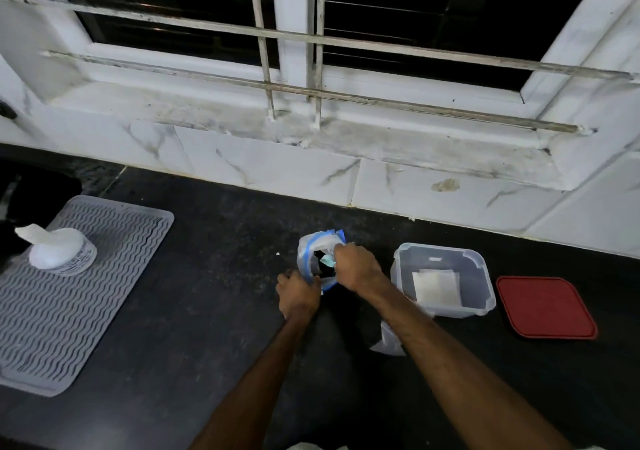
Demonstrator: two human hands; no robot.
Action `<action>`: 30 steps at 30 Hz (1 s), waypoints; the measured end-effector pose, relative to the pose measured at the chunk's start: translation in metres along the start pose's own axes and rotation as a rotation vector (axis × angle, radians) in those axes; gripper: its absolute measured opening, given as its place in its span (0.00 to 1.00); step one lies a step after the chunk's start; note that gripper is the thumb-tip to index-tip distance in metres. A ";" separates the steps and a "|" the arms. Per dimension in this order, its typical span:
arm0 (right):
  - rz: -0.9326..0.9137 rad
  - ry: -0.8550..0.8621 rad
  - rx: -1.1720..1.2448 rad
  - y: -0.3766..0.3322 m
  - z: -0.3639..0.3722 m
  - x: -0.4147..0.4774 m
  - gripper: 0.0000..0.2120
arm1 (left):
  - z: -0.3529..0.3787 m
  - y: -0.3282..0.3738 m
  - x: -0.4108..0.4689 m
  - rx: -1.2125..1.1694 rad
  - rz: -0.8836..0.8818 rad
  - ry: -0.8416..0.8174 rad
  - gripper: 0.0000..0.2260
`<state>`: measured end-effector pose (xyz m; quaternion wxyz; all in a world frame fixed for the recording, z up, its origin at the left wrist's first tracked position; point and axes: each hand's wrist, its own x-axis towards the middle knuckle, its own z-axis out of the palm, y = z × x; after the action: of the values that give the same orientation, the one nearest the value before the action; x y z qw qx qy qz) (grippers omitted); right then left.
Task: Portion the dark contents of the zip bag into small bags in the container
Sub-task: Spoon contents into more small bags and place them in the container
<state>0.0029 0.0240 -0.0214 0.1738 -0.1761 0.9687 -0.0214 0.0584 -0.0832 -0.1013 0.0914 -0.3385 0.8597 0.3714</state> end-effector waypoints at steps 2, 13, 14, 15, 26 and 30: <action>-0.016 0.038 -0.055 0.000 0.004 0.005 0.15 | 0.000 0.001 0.003 -0.034 0.003 0.007 0.21; 0.257 -0.030 0.302 0.019 0.034 0.003 0.16 | 0.006 0.022 0.001 -0.826 -0.021 -0.046 0.12; 0.284 -0.043 0.354 0.021 0.035 0.003 0.16 | 0.007 0.023 0.000 -0.846 -0.016 -0.071 0.13; 0.305 -0.058 0.401 0.021 0.036 0.004 0.15 | 0.007 0.023 -0.002 -0.860 -0.011 -0.093 0.14; 0.501 -0.101 0.715 0.012 0.044 0.021 0.13 | 0.013 0.005 0.019 -0.680 -0.099 -0.110 0.12; 0.540 -0.075 0.725 0.006 0.043 0.019 0.16 | 0.011 0.006 0.018 -0.653 -0.046 -0.157 0.11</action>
<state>-0.0008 0.0242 -0.0685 0.2584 0.1544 0.9029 -0.3070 0.0399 -0.0819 -0.1136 0.0524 -0.3395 0.6778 0.6501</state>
